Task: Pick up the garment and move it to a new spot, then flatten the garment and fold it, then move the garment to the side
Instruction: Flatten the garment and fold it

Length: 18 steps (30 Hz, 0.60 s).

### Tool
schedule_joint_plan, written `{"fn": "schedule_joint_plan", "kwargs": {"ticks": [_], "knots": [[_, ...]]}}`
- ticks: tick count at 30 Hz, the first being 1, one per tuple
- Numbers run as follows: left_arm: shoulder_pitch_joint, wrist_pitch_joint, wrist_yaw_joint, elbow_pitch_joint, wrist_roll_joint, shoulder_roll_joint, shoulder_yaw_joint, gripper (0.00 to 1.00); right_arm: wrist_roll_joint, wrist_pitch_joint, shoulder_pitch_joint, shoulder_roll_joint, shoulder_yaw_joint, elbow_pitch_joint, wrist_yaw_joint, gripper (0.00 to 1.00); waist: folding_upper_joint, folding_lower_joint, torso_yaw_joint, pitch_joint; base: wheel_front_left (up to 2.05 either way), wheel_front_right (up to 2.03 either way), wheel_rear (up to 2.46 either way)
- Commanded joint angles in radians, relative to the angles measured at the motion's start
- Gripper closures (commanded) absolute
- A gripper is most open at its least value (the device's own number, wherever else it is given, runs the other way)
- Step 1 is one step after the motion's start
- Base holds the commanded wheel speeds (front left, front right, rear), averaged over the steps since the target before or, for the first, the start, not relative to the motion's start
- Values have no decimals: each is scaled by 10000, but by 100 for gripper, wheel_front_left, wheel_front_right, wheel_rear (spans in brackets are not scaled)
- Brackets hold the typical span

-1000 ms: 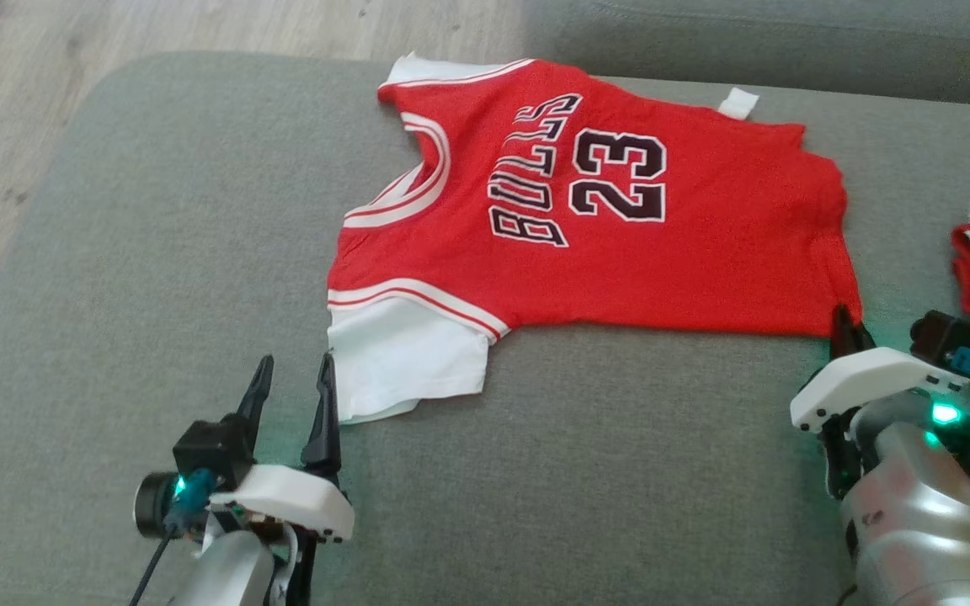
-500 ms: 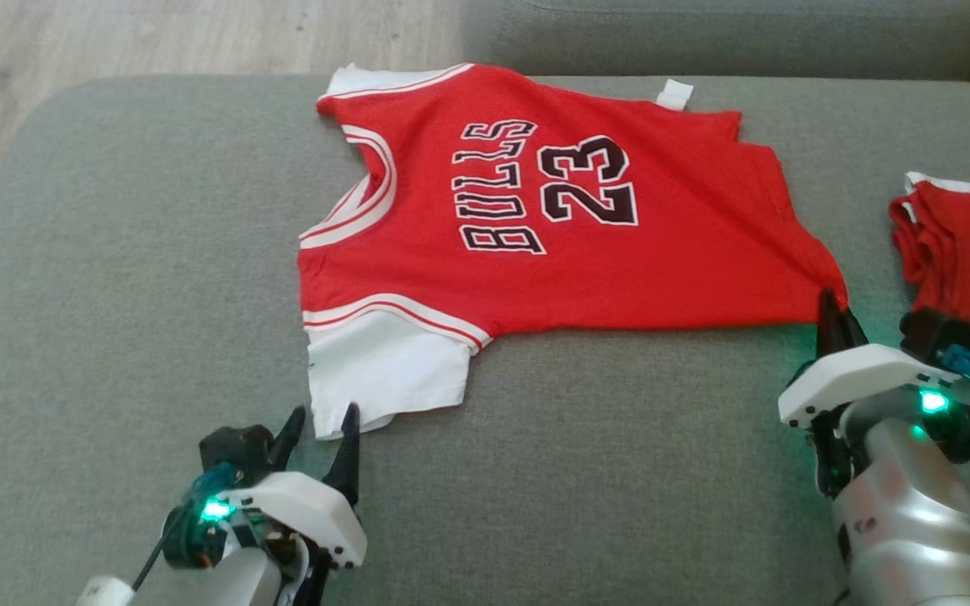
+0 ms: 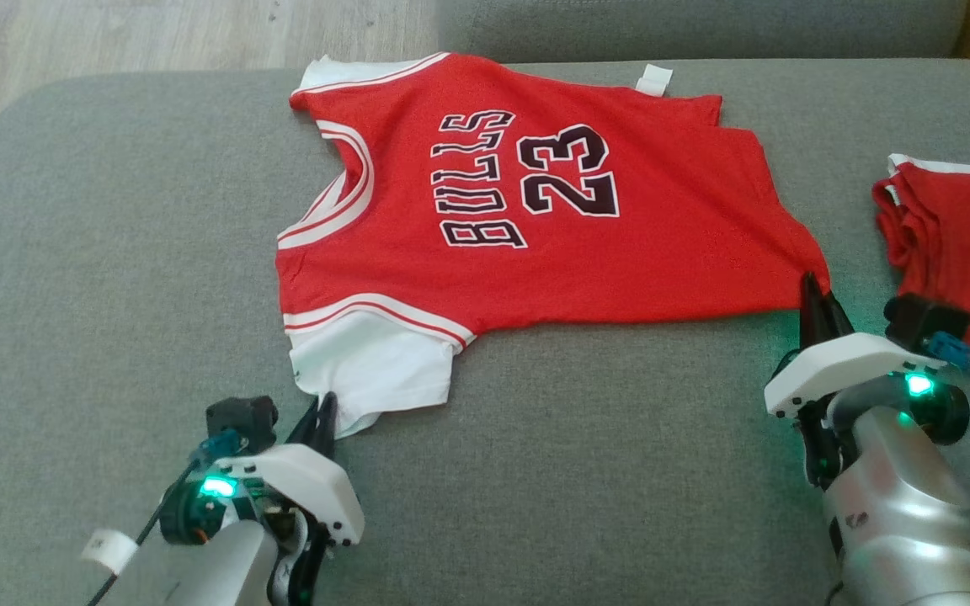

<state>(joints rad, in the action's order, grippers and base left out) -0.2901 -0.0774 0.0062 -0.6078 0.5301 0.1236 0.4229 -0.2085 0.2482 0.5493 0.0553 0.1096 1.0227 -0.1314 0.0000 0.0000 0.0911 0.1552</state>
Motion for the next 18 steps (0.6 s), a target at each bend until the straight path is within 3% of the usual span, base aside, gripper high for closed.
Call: {"fn": "schedule_joint_plan", "kwargs": {"ticks": [1,9,18], "knots": [[-72,-4,-76,117,93,113,-102,100,8,135,245,-51,-240,-314,7,100,0,0,17,-23,0,0,0],[-213,1342,-362,1206,481,221,-694,100,-24,135,141,-51,-314,-740,7,100,0,0,120,-364,0,0,0],[-1036,2898,-492,3564,840,536,-1843,100,-562,135,228,-51,-1159,-2991,7,100,0,0,-21,-1197,0,0,0]]}}
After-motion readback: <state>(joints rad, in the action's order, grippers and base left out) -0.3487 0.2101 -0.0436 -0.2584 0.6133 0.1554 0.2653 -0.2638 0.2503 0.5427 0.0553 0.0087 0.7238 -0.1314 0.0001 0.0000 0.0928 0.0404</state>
